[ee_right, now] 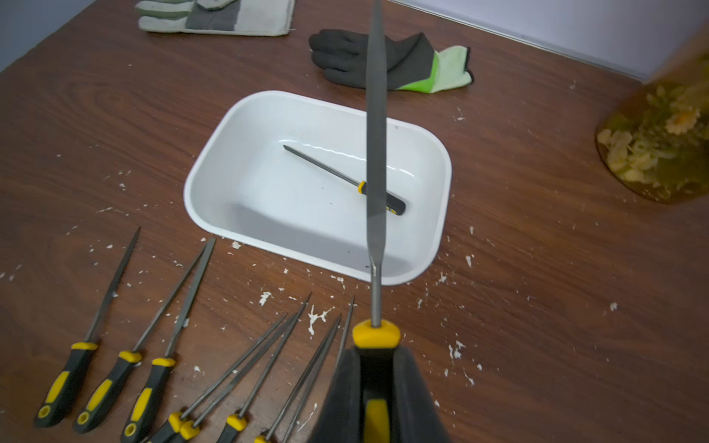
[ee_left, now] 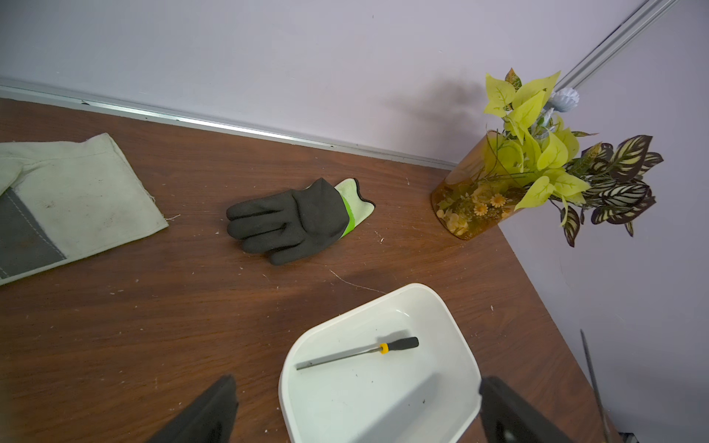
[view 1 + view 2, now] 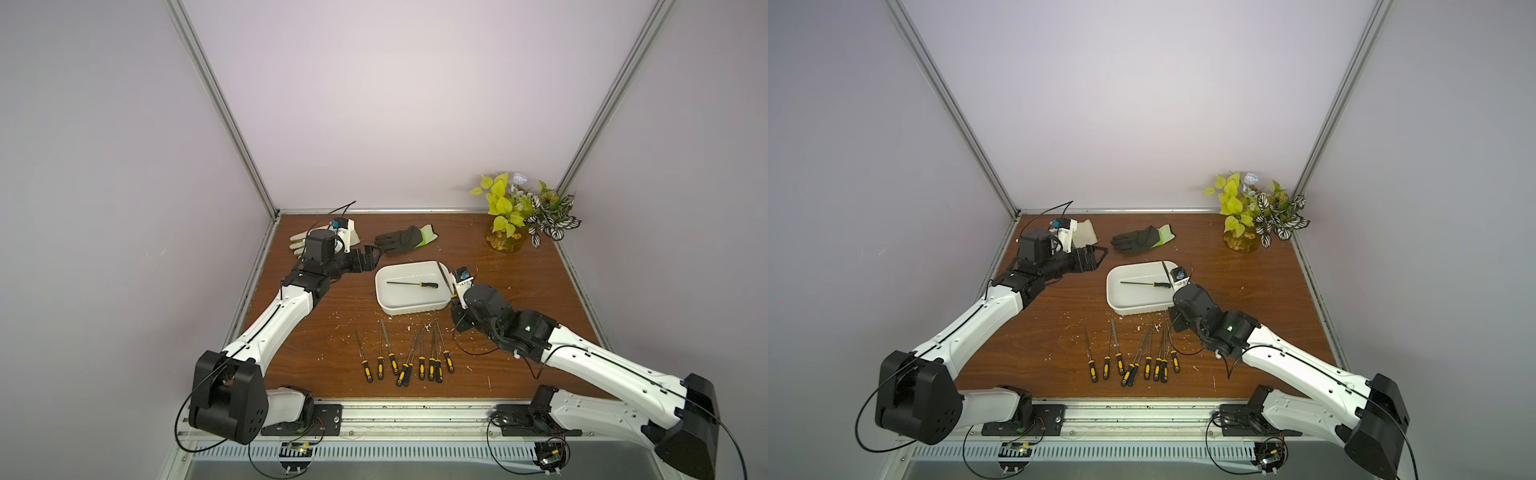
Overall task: Put the file tool into the storage box
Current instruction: Place the file tool in the storage box.
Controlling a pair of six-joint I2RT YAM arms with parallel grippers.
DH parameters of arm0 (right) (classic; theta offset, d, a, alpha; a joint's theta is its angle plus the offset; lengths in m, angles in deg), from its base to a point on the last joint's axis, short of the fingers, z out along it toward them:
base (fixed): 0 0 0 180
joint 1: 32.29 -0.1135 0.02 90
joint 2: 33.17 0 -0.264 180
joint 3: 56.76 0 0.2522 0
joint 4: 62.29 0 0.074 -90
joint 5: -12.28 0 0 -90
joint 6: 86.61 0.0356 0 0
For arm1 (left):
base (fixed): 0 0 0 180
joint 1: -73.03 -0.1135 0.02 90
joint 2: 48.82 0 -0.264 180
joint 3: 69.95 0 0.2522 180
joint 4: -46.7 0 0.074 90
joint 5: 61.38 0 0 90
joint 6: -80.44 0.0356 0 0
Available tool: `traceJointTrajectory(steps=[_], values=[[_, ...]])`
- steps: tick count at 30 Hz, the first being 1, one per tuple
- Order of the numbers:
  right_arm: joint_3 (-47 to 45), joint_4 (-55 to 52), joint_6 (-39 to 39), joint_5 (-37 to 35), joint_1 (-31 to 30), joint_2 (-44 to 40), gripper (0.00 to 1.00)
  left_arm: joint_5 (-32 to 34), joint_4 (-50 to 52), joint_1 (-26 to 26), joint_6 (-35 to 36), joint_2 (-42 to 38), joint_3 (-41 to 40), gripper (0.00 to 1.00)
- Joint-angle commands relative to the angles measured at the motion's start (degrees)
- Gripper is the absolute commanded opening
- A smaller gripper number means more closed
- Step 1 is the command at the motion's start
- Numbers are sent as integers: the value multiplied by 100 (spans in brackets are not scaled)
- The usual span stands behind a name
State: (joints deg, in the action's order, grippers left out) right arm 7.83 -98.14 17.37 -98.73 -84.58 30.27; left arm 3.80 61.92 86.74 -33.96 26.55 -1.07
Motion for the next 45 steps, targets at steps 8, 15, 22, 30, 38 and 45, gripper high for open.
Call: traceJointTrajectory(steps=[8, 15, 22, 30, 38, 45], values=[[502, 1194, -2672, 560, 405, 1023, 0, -204, 134, 158, 311, -185, -36, 100], [563, 1887, -3611, 1599, 1029, 1597, 0, -56, 224, 159, 360, -146, -14, 100], [1122, 1505, -3741, 2426, 1509, 2715, 0, -2, 316, 163, 369, -36, 35, 100], [1276, 1524, -3840, 2771, 1663, 3383, 4, 18, 345, 158, 360, 57, 43, 100], [1760, 948, -4202, 2636, 1483, 3799, 10, 43, 366, 158, 349, 100, 39, 100], [1922, 858, -4474, 1728, 1247, 4110, 10, -32, 412, 162, 327, 249, 92, 100]])
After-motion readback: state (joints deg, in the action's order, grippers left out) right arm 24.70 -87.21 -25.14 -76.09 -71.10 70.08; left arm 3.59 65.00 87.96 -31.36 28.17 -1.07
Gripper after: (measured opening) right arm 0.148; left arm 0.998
